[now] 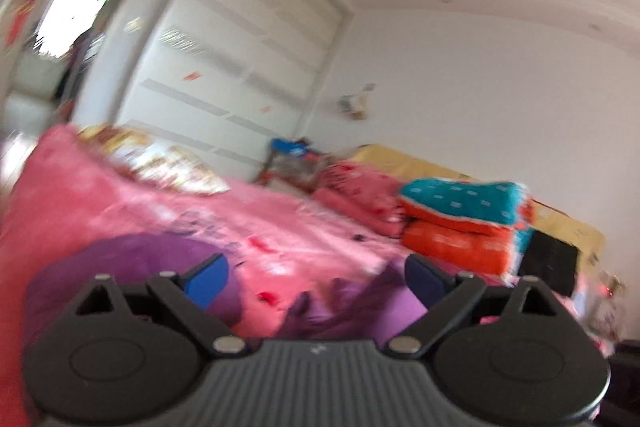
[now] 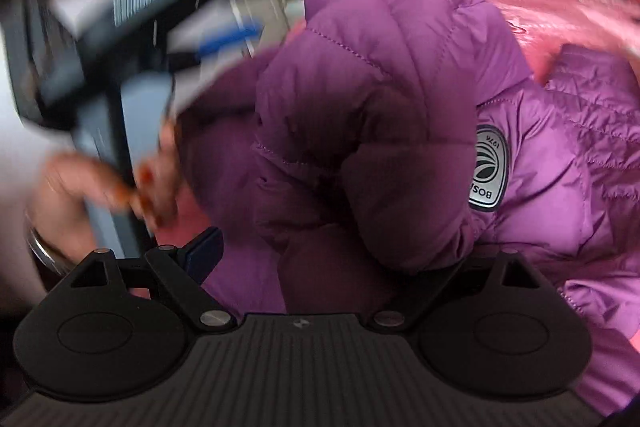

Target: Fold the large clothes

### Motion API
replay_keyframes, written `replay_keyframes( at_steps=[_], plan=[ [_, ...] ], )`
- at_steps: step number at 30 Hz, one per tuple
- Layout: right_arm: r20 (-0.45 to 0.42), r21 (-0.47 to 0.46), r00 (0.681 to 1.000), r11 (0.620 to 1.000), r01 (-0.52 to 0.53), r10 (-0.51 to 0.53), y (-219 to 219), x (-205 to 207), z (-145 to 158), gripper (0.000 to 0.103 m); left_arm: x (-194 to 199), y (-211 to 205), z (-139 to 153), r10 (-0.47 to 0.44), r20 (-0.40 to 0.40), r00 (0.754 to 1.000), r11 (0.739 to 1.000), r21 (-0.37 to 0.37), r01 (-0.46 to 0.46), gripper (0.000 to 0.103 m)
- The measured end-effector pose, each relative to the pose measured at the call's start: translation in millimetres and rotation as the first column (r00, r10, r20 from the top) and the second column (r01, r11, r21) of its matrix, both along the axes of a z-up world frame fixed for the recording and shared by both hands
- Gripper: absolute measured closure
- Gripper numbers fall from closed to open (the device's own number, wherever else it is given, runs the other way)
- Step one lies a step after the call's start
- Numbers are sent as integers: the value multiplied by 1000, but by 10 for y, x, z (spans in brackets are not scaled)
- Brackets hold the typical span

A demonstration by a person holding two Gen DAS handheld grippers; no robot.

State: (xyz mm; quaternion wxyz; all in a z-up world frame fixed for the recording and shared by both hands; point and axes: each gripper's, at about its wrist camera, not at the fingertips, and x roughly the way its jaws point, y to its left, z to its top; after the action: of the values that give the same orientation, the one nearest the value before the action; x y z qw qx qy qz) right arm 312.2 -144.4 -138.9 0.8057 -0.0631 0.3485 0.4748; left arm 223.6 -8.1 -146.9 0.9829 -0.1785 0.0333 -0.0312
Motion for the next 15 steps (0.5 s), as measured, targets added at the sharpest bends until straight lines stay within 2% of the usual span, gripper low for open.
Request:
replay_keyframes(
  at_steps=[2,3,6,10,12,15],
  plan=[
    [40,-55,999,998,-11,14,101,-119,-69,0,31,-63,25,-56,5,998,998,32,56,3],
    [57,-75,998,997,-14,18,136,-180,-71,0,72,-114,6,-70,-19,997,996,48,70,3],
    [91,-107,996,994,-2,12,154,-329,-24,0,267,-234,-165,-56,-157,986,992,102,73,2],
    [105,-156,994,988,10,7,82,-594,115,0,383,-241,-271,-31,-221,975,992,112,57,0],
    [96,-153,995,988,17,-3,-2,-648,247,0,411,-249,-311,-24,-247,969,992,117,54,0],
    [65,-82,996,995,62,-57,-271,-681,591,0,444,-195,-414,-19,-266,964,993,105,49,0]
  ],
)
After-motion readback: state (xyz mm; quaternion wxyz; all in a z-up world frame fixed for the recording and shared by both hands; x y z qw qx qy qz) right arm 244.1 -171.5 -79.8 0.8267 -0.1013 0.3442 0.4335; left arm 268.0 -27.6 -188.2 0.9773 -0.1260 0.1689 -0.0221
